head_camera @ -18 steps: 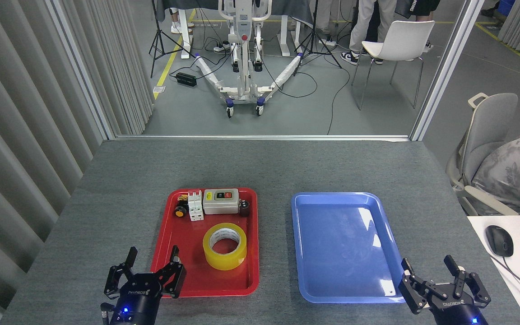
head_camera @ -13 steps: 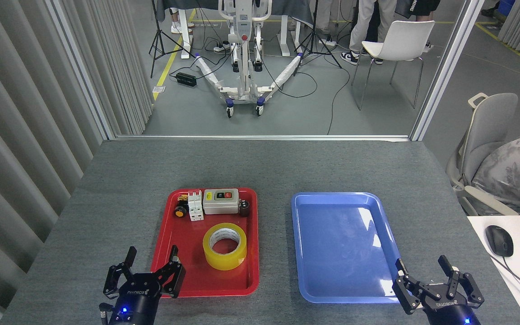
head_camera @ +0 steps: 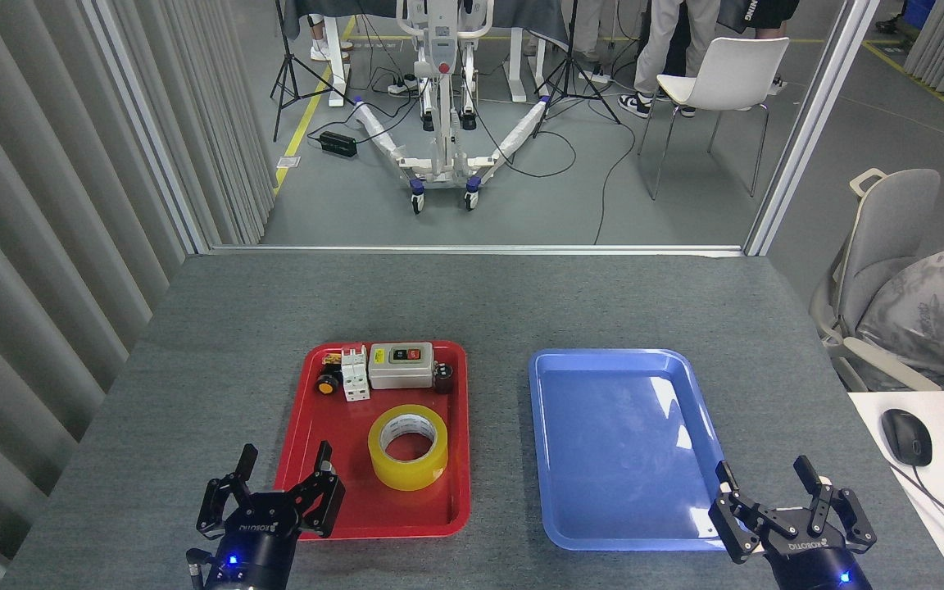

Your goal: Place and move tape with both arms

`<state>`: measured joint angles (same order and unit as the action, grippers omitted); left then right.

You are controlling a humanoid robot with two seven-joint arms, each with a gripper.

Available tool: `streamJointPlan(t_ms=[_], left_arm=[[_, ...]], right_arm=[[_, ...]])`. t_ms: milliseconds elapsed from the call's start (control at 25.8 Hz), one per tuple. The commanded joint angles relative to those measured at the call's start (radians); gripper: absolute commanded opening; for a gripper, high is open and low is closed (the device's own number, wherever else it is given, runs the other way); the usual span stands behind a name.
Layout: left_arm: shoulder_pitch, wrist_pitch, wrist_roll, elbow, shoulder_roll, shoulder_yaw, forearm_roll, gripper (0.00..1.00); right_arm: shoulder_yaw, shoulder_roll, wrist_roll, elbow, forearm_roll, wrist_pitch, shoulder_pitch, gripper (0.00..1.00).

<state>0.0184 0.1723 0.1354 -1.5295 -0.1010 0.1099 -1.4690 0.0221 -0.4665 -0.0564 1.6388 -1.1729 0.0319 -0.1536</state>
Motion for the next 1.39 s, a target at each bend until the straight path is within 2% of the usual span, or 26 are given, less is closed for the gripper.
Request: streamJointPlan(t_ms=[0,194,426,620,736,852,969,1046,1201,1356], left_arm=[[-0.009,-0.001,0.001,-0.001,0.0,-0.003,0.01,1.0],[-0.029,-0.01,-0.004,-0.005,0.007,-0.006,0.022,1.0],[-0.124,-0.001,-0.042,0.04,0.017,-0.036,0.076,1.0],[-0.236,-0.016,-0.247,0.103,0.024,-0.064,0.079,1.0],[-0.278,-0.027,-0.442,0.121,0.023,-0.068,0.079,1.0],[-0.34,-0.059,-0.686,0.167,0.023,-0.078,0.079,1.0],[-0.405,-0.125,-0.852,0.242,0.023,-0.118,0.078,1.0],[-0.454,-0.166,-0.907,0.304,0.023,-0.138,0.078,0.99],[-0.537,-0.249,-0.922,0.39,0.024,-0.19,0.076,0.99],[-0.58,-0.263,-0.924,0.433,0.023,-0.216,0.078,0.99]], right_arm=[[-0.011,0.012,0.0,-0.001,-0.007,-0.003,0.002,1.0],[-0.017,0.032,0.0,-0.016,-0.008,-0.003,0.002,1.0],[-0.017,0.035,0.0,-0.014,-0.01,-0.003,0.009,1.0],[-0.017,0.037,0.0,-0.016,-0.016,-0.003,0.008,1.0],[-0.017,0.038,0.0,-0.016,-0.037,-0.003,0.005,1.0],[-0.016,0.051,0.0,-0.016,-0.045,-0.001,0.005,1.0],[-0.016,0.051,0.0,-0.016,-0.045,0.0,0.006,1.0],[-0.014,0.051,0.001,-0.016,-0.045,0.003,0.005,1.0],[-0.013,0.049,0.001,-0.016,-0.045,0.008,0.005,1.0],[-0.013,0.051,0.001,-0.017,-0.047,0.01,0.005,1.0]])
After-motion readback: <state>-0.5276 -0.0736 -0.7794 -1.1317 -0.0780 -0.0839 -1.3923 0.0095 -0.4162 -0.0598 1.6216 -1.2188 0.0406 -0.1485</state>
